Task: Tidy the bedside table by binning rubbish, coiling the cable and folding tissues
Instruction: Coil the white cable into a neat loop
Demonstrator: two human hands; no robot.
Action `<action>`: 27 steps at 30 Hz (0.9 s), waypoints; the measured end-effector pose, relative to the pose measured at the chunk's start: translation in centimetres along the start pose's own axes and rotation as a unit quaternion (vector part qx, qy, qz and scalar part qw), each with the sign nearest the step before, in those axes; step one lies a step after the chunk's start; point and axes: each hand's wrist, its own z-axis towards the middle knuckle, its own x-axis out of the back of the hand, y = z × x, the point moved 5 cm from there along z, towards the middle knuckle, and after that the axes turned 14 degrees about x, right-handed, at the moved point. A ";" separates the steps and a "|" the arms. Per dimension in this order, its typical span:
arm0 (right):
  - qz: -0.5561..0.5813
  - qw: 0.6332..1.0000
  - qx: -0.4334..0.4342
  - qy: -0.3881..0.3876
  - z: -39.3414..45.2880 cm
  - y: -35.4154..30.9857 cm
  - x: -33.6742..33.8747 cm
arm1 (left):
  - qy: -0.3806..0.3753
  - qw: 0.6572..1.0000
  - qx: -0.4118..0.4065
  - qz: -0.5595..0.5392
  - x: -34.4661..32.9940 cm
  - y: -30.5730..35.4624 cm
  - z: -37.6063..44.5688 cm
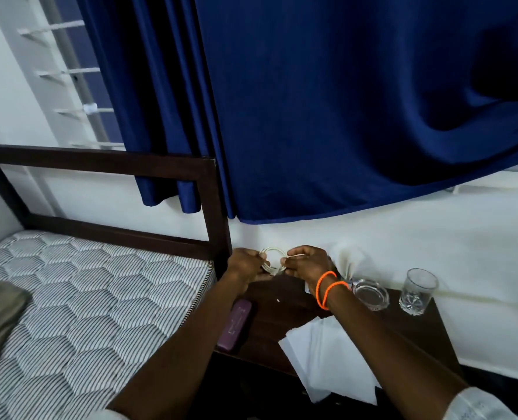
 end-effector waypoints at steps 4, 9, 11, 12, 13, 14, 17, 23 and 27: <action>-0.031 0.998 -0.017 0.046 1.2 4.3 0.0 | 0.027 0.999 0.040 -0.013 -0.5 -2.6 3.7; -0.108 0.993 -0.015 0.054 2.9 9.5 -0.4 | 0.067 0.995 0.066 -0.022 -0.6 -5.2 8.2; -0.163 0.985 -0.004 0.062 3.4 11.1 -0.5 | 0.074 0.995 0.058 0.028 -0.3 -5.6 10.1; -0.178 0.982 -0.002 0.064 3.6 12.0 -0.7 | 0.081 0.993 0.059 0.057 -0.1 -5.9 11.1; -0.190 0.979 0.002 0.066 4.0 12.8 -0.9 | 0.089 0.991 0.057 0.077 0.1 -6.1 12.2; -0.202 0.977 0.007 0.067 4.3 13.6 -1.1 | 0.099 0.988 0.055 0.100 0.1 -6.3 13.2; -0.243 0.968 0.019 0.052 5.6 15.2 -1.9 | 0.159 0.968 0.031 0.191 0.2 -6.6 15.8; -0.332 0.943 0.024 -0.018 8.2 17.3 -3.4 | 0.186 0.931 0.011 0.314 0.2 -7.4 17.8; -0.347 0.937 0.030 -0.019 8.5 17.8 -3.6 | 0.202 0.919 -0.007 0.338 0.5 -7.6 18.0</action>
